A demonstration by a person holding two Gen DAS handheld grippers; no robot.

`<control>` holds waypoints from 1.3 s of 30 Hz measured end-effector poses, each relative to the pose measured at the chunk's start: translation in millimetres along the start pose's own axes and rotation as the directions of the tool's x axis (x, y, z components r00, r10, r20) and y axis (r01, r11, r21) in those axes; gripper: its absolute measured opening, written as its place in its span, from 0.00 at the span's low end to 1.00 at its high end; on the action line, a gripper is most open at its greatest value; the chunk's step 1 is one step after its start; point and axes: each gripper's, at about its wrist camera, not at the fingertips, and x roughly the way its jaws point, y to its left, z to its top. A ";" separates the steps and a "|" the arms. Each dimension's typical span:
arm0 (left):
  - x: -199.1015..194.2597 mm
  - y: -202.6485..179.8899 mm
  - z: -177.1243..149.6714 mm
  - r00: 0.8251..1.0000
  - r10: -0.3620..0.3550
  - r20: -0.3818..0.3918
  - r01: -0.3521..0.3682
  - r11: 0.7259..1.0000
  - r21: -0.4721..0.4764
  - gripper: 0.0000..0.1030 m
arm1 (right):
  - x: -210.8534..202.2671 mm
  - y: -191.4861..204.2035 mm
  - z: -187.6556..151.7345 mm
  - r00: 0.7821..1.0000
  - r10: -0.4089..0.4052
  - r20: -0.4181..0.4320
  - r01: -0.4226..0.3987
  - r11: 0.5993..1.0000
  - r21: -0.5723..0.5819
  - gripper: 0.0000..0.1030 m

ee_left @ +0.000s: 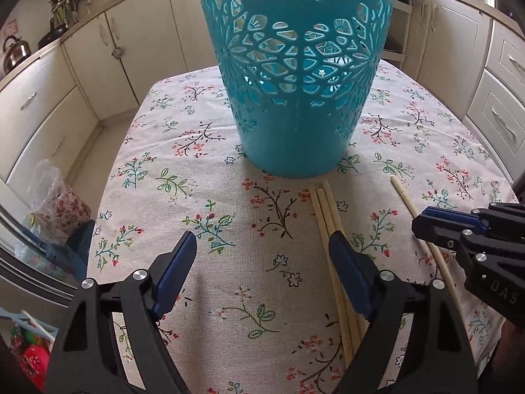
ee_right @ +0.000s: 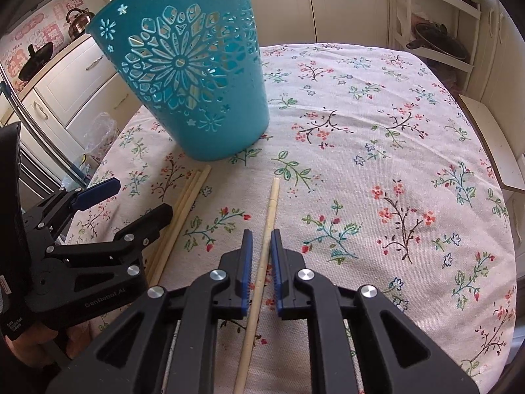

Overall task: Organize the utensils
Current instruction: 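Grasp a chopstick from the bundle with the left gripper while the right grasps another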

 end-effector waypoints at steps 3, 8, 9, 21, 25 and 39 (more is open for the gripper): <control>2.0 0.5 1.5 1.000 -0.006 -0.007 0.006 1.000 -0.008 0.77 | 0.0 1.1 -0.9 1.000 0.001 0.002 -0.001 1.000 0.003 0.12; 8.0 -5.8 2.6 0.999 -0.012 -0.037 0.012 1.000 -0.004 0.70 | 0.0 0.1 -0.5 1.000 0.004 0.002 -0.004 1.000 0.005 0.12; 8.4 -5.8 2.9 0.999 -0.014 -0.038 0.013 1.000 -0.008 0.70 | 0.0 -0.3 -0.3 1.000 0.005 0.001 -0.005 1.000 0.005 0.12; 17.8 -12.7 23.7 0.989 -0.118 -0.088 0.114 0.992 -0.052 0.10 | 1.8 -0.2 1.0 1.000 -0.004 0.018 0.004 1.000 0.005 0.12; 19.6 -12.0 25.5 0.983 -0.134 -0.122 0.128 0.990 -0.063 0.10 | 2.6 1.9 1.4 1.000 -0.011 0.018 0.011 1.000 -0.009 0.12; 10.3 -16.5 14.3 0.995 -0.077 -0.069 0.076 0.997 -0.018 0.04 | 1.4 0.5 0.2 1.000 -0.006 0.029 0.007 1.000 -0.007 0.12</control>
